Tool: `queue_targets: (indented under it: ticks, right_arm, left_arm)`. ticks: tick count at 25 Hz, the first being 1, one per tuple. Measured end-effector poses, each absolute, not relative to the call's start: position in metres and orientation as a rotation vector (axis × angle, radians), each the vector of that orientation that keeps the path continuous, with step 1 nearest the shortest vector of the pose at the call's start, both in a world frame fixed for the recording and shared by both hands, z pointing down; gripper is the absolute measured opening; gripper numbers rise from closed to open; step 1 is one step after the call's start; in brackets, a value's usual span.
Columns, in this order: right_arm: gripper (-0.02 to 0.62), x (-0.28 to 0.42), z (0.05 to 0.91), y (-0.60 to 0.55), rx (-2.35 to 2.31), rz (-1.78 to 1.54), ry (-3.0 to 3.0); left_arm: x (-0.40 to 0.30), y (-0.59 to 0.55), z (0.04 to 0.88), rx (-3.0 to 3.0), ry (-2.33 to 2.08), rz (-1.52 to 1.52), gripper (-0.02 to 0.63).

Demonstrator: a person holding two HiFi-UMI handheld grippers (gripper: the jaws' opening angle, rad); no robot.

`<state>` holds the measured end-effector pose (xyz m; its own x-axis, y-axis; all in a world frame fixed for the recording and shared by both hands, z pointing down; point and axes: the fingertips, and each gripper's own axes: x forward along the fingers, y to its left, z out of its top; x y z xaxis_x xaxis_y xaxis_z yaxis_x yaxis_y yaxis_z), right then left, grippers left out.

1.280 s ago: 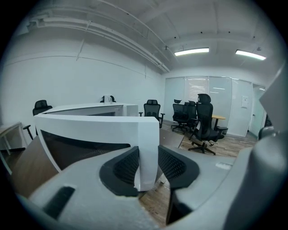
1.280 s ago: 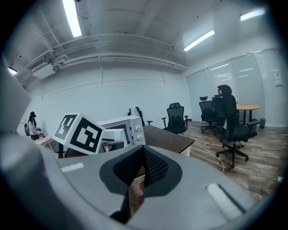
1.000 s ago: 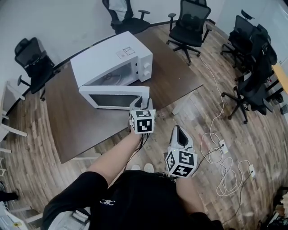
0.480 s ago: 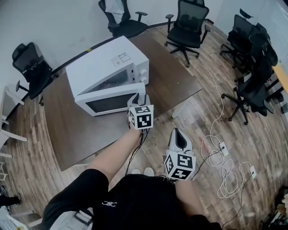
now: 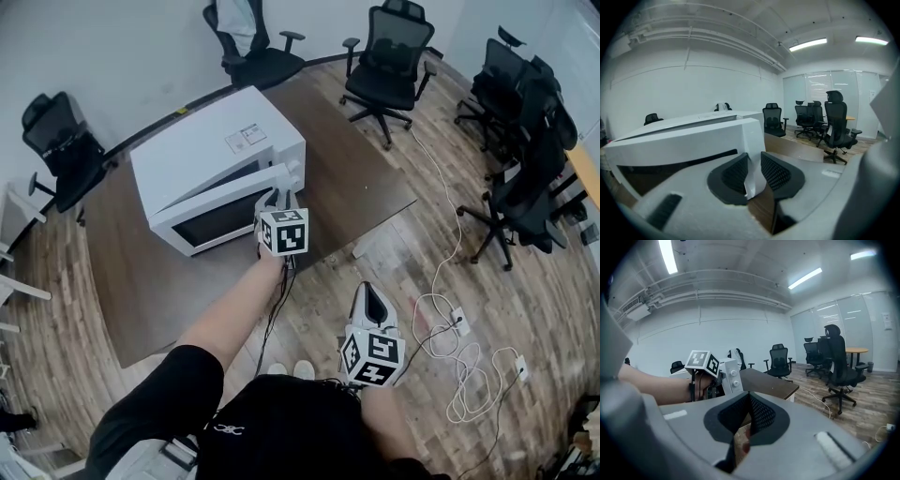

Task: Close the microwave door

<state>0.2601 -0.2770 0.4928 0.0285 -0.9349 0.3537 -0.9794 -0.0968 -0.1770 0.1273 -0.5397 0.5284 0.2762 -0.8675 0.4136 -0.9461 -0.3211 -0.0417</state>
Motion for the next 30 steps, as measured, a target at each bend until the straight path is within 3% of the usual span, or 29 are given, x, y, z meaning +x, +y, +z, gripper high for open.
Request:
queue_targets:
  ticks: [2,3,10,20,30]
  right_arm:
    - [0.008,0.261,0.492,-0.279,2.169,0.593,-2.028]
    - [0.008,0.261,0.490,-0.280,2.169,0.593,-2.031]
    - [0.008,0.260,0.486,-0.287,2.161,0.578,-2.028]
    - [0.008,0.257,0.480,-0.284,2.165,0.551,-2.010]
    - [0.008,0.223,0.466,-0.302,2.112,0.471,-2.114]
  left_arm:
    - [0.115,-0.550,0.535,2.265,-1.729,0.553,0.019]
    - [0.107,-0.555,0.540,2.230,-1.745,0.562,0.003]
    - [0.077,-0.583,0.569,2.181,-1.675,0.615,0.008]
    - [0.082,-0.600,0.549,2.304,-1.669,0.618,0.008]
    - [0.078,-0.531,0.522,2.415,-1.491,0.523,0.009]
